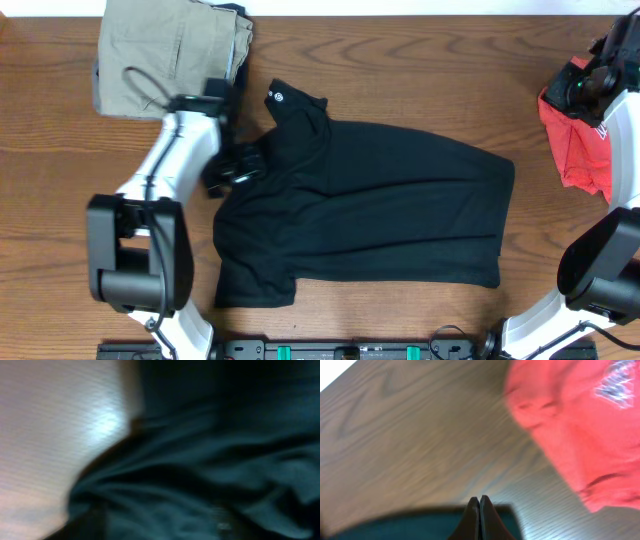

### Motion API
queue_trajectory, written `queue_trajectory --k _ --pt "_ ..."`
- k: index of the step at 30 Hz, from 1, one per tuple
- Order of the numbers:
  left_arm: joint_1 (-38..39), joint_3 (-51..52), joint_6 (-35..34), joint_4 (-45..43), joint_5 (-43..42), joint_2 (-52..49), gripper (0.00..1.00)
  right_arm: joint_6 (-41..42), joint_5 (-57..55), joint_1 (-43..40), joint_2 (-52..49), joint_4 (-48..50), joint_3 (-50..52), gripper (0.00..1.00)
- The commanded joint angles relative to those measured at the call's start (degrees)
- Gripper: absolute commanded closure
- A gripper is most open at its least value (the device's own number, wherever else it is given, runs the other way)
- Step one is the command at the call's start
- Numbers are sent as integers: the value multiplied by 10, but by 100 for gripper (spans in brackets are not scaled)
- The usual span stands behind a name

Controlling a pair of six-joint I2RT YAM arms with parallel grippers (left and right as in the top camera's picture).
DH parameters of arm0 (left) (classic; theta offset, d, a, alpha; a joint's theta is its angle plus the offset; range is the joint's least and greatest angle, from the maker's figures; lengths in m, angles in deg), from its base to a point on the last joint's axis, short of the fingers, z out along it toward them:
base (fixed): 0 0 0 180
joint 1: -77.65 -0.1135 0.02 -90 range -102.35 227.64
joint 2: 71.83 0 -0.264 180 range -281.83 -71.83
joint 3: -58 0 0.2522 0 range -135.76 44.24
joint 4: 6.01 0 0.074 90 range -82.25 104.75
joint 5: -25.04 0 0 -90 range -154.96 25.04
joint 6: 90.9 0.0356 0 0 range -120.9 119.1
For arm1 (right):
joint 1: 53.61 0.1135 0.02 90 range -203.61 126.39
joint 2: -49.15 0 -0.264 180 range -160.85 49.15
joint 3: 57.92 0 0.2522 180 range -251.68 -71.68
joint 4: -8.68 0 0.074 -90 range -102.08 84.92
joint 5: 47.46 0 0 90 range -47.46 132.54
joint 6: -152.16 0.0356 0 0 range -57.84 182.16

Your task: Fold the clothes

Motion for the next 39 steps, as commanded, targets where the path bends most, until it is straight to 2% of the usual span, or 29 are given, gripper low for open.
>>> queue_trajectory --k 1,4,10,13,16,24,31,39 --pt "42 1 9 -30 -5 -3 59 -52 124 19 -2 -38 2 98" --pt "79 1 10 -76 -5 -3 71 -68 125 48 -2 -58 31 99" --pt "118 1 20 -173 14 -4 75 -66 111 126 -2 -8 156 99" --pt "115 1 21 -210 39 -4 87 -28 73 154 -2 31 218 99" --pt "108 1 20 -239 38 -5 92 -15 73 173 -2 68 266 99" --pt "106 1 21 -303 38 -38 94 9 74 202 -2 104 318 99" --pt "106 1 33 -330 39 -88 94 9 74 205 -2 96 323 99" --pt "84 1 33 -348 52 -93 94 9 74 206 -2 87 323 99"
